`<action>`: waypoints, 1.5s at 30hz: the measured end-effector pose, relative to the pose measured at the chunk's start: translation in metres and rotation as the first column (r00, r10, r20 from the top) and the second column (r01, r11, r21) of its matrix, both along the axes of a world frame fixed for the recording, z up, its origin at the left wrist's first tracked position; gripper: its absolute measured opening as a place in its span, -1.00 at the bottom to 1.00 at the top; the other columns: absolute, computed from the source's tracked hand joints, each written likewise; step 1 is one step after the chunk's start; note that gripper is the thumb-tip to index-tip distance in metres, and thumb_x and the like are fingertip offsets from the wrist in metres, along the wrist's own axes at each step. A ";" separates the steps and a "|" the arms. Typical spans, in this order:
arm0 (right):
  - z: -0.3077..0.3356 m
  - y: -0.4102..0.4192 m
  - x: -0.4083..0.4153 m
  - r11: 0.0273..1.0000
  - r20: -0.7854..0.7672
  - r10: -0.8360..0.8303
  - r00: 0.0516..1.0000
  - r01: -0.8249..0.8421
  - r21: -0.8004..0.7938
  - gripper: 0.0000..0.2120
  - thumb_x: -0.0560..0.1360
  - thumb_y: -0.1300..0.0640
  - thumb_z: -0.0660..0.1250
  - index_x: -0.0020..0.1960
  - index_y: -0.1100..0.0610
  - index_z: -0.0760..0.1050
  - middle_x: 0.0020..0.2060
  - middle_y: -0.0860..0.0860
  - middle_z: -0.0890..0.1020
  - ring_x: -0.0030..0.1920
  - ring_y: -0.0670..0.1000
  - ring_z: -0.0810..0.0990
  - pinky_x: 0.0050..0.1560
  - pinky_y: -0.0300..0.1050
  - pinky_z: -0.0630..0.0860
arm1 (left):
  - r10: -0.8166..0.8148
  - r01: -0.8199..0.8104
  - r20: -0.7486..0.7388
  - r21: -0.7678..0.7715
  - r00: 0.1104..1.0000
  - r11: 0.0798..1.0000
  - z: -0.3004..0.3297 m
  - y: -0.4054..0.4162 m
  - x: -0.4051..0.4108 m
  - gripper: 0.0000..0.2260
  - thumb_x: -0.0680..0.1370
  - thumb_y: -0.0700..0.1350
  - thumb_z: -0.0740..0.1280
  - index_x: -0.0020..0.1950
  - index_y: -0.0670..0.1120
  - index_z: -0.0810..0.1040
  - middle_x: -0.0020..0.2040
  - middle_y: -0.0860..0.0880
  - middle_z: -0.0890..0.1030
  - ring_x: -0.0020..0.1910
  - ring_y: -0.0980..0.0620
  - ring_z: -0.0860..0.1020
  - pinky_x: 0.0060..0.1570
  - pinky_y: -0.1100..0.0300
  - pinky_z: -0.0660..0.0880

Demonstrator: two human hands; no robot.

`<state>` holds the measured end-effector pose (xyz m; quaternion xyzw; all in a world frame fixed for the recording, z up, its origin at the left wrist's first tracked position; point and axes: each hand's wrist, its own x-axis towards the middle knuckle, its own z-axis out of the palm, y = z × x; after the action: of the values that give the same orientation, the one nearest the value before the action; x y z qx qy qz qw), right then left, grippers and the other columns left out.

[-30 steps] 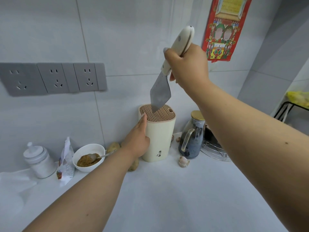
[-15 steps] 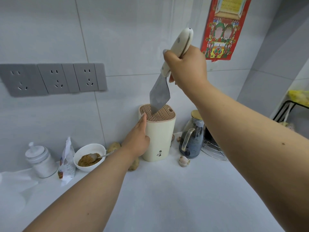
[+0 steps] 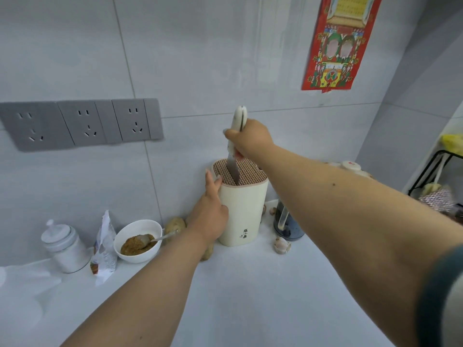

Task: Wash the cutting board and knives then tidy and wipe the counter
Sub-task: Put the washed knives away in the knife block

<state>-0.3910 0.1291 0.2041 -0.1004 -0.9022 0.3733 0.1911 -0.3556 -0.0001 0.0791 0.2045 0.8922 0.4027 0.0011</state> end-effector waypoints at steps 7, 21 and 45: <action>-0.044 0.003 -0.016 0.980 0.140 0.052 0.989 -0.023 -0.196 -0.71 0.51 -0.09 0.31 -0.07 0.16 0.47 -0.29 0.13 0.64 -0.47 0.04 0.57 -0.24 -0.07 0.63 | 0.002 -0.005 -0.079 -0.031 0.997 1.000 -0.015 0.004 -0.007 -0.22 0.49 -0.32 0.11 0.54 -0.03 -0.31 0.53 0.27 0.07 0.36 -0.04 0.38 0.22 0.03 0.42; -0.049 0.080 0.117 0.916 0.085 -0.074 0.994 0.102 -0.389 -0.62 0.53 -0.13 0.30 0.15 0.15 0.43 -0.20 0.06 0.63 -0.32 -0.01 0.57 -0.31 -0.14 0.51 | -0.037 0.048 -0.179 0.058 0.983 0.997 -0.007 0.093 0.087 -0.77 0.46 -0.20 0.29 0.11 -0.10 0.47 0.03 -0.04 0.53 0.02 -0.06 0.51 0.04 0.04 0.48; -0.189 0.344 0.634 0.198 0.430 -0.855 0.292 0.948 -0.249 -0.82 0.56 0.02 0.24 -0.17 0.07 0.40 -0.22 0.03 0.56 -0.19 0.05 0.55 -0.25 -0.11 0.46 | -0.732 0.734 0.069 -0.004 0.678 0.680 -0.039 0.393 0.423 -0.84 0.51 -0.19 0.26 0.04 0.02 0.47 -0.06 0.11 0.52 -0.11 0.15 0.51 -0.23 0.33 0.41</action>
<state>0.2429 0.4726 0.0151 -0.6888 -0.5640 0.3786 0.2532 0.0672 0.3927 0.0402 0.5316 0.7418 0.3605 0.1928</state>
